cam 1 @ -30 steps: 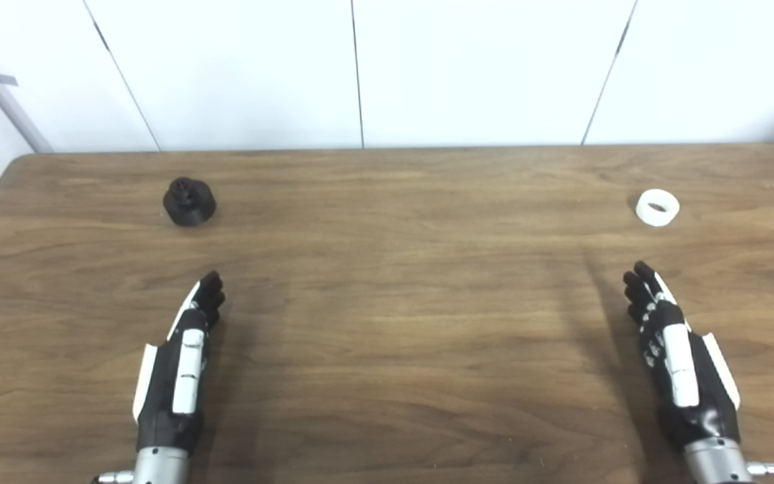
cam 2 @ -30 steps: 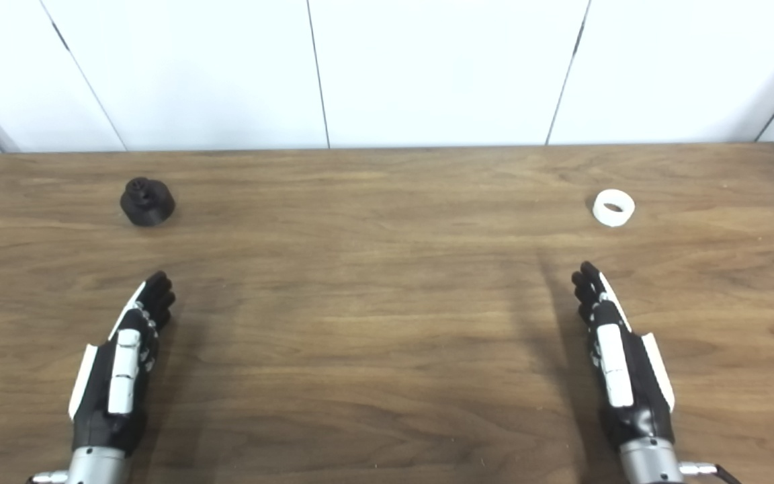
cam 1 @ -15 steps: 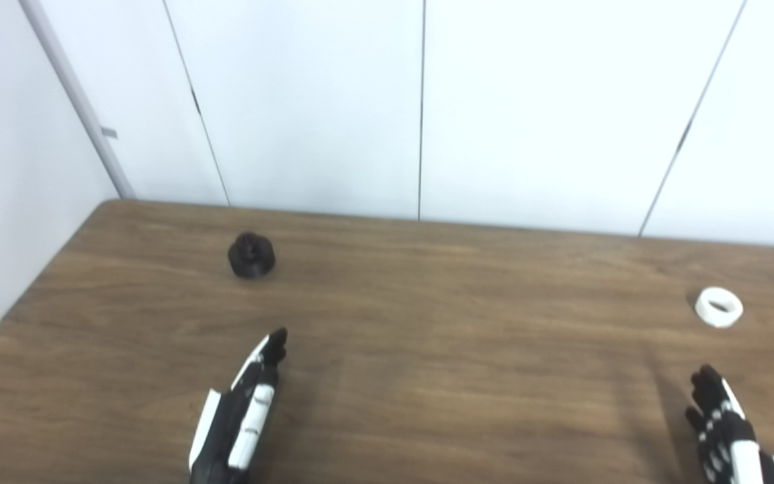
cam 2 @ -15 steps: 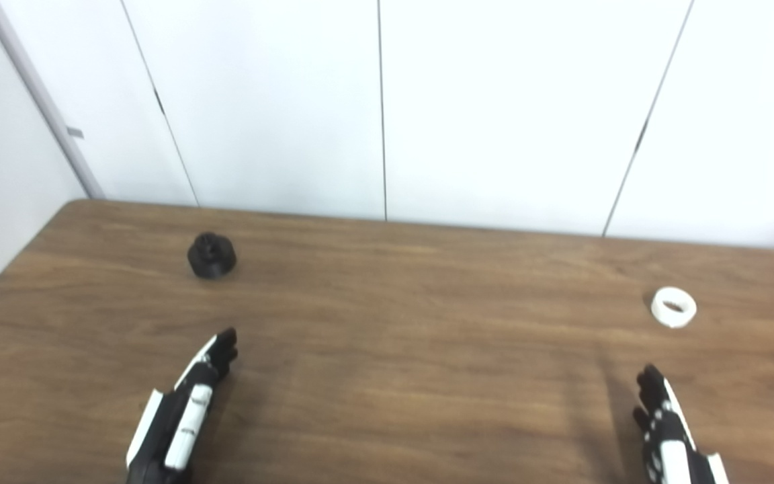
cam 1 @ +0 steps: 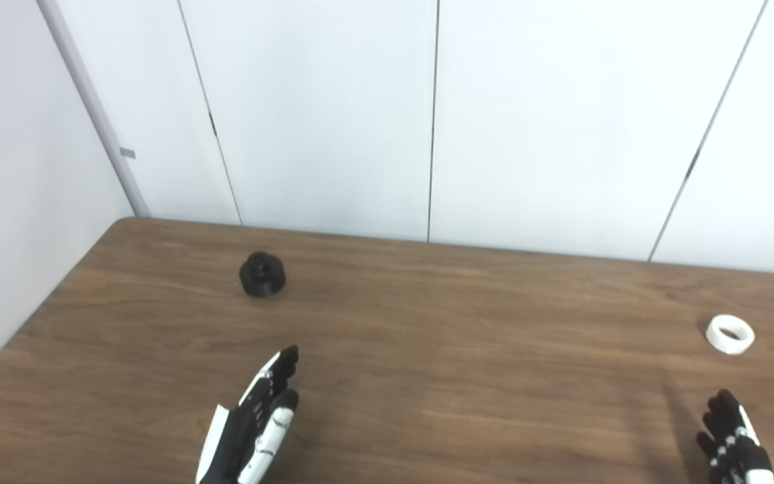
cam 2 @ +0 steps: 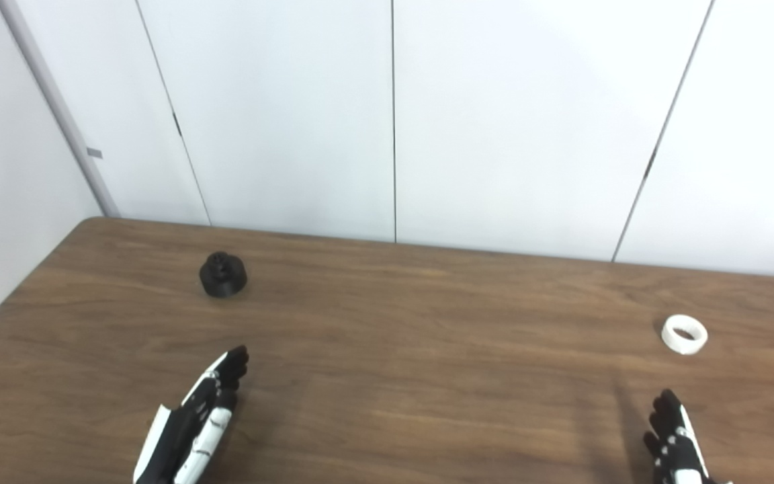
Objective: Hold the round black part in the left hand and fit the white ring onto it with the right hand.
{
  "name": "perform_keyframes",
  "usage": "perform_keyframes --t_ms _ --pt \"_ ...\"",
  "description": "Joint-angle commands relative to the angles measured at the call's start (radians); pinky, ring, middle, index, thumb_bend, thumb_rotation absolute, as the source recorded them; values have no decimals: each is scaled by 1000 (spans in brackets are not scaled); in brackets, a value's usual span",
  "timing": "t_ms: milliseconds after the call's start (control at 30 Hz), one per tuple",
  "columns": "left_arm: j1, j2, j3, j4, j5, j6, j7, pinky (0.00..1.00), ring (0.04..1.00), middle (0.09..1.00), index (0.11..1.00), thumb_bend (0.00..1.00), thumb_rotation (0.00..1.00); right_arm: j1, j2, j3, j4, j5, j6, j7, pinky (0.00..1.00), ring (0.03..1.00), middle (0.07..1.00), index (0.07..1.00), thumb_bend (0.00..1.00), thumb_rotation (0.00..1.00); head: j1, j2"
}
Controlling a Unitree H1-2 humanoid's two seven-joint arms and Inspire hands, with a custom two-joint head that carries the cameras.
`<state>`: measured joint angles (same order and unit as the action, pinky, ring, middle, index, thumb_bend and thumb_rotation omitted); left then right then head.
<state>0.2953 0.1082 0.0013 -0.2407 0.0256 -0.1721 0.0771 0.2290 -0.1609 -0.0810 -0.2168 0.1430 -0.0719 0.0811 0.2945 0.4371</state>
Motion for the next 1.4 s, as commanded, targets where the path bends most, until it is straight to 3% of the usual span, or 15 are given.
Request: perform_keyframes --t_ms 0,200,367,467,533,633,800,967,1100,1367 --pt "3 -55 -12 32 12 -7 9 964 940 932 923 580 758 -2 0 -6 28 2 -27 5 1000 1000 1000 1000 515 1000 3 0" --pt "5 -52 -11 23 55 -32 23 885 913 913 915 604 490 2 16 -7 -4 -56 11 -31 1000 995 954 973 406 1000 4 7" --pt "6 -66 -7 -40 74 10 35 946 921 907 896 774 317 0 19 -9 -3 -61 7 -36 1000 997 957 980 405 1000 0 11" --pt "-18 -58 3 -75 111 47 54 908 902 896 879 848 259 0 19 -8 -4 -66 8 -37 1000 1000 959 982 410 1000 -4 14" --pt "-40 -48 15 -102 155 99 69 890 893 882 868 899 257 0 19 -8 -2 -69 6 -37 1000 1000 955 980 417 1000 -4 15" --pt "-73 -31 37 -136 198 168 82 938 917 888 874 939 238 1 20 -8 1 -70 2 -37 1000 1000 953 977 418 1000 -5 15" --pt "-140 19 74 -170 355 305 95 966 946 914 871 915 262 6 20 -5 -4 -77 7 -37 1000 1000 954 980 428 1000 -10 16" --pt "-206 76 110 -158 445 361 75 999 983 928 876 924 306 7 24 -4 -1 -71 1 -35 1000 1000 951 979 432 1000 -9 17" --pt "-260 136 134 -109 476 370 64 1000 992 936 878 918 313 7 24 -1 4 -89 -3 -41 1000 995 949 980 435 1000 -14 17" --pt "-351 194 151 -15 519 446 57 990 988 939 860 937 323 8 25 4 3 -117 -7 -49 1000 974 939 973 433 1000 -14 18"
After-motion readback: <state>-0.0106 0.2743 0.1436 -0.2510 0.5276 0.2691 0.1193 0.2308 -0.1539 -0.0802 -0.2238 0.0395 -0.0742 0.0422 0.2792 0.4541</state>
